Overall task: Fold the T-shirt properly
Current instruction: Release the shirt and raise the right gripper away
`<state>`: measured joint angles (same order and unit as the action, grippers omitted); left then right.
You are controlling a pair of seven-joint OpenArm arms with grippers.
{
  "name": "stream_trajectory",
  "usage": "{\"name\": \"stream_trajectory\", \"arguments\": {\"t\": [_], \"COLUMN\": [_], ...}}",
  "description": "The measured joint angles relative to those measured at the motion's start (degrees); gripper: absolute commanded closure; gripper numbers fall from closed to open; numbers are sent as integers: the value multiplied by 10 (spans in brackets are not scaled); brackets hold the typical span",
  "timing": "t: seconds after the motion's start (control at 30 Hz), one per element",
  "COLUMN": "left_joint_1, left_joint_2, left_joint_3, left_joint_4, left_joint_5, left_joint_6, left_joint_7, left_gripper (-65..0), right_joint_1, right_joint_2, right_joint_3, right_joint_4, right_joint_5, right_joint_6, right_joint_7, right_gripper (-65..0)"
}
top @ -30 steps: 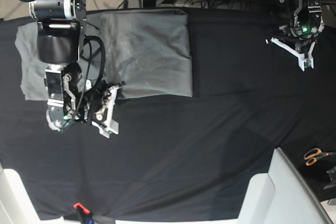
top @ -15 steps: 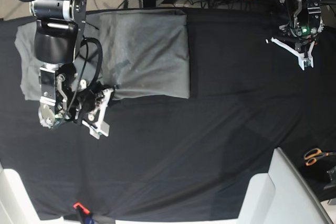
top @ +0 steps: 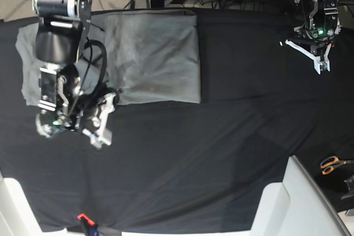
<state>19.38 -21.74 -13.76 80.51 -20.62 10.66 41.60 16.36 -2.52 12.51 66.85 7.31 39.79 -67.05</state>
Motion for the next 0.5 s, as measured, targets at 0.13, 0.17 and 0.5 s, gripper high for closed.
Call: {"name": "stream_trajectory", "arguments": {"t": [0.13,0.17,0.5], "left_joint_1": [0,4,5], "left_joint_2": [7,8,39], "left_joint_3": [13,26,152], "left_joint_4": [8,21,180], "left_joint_5": [6,7,1], "left_joint_6": [5,5,4], "left_joint_7": [0,1,6], "left_gripper": [0,0,0], "right_joint_1": [-50,-64,-110], "right_joint_2": [0,0,59], "right_joint_3": [46,58,293], "right_joint_4": [150,179,225], "right_joint_5": [0,0,-2], "right_joint_6": [-1,2,0], "right_joint_7": [10,9,0], "right_gripper": [-240,-230,-215]}}
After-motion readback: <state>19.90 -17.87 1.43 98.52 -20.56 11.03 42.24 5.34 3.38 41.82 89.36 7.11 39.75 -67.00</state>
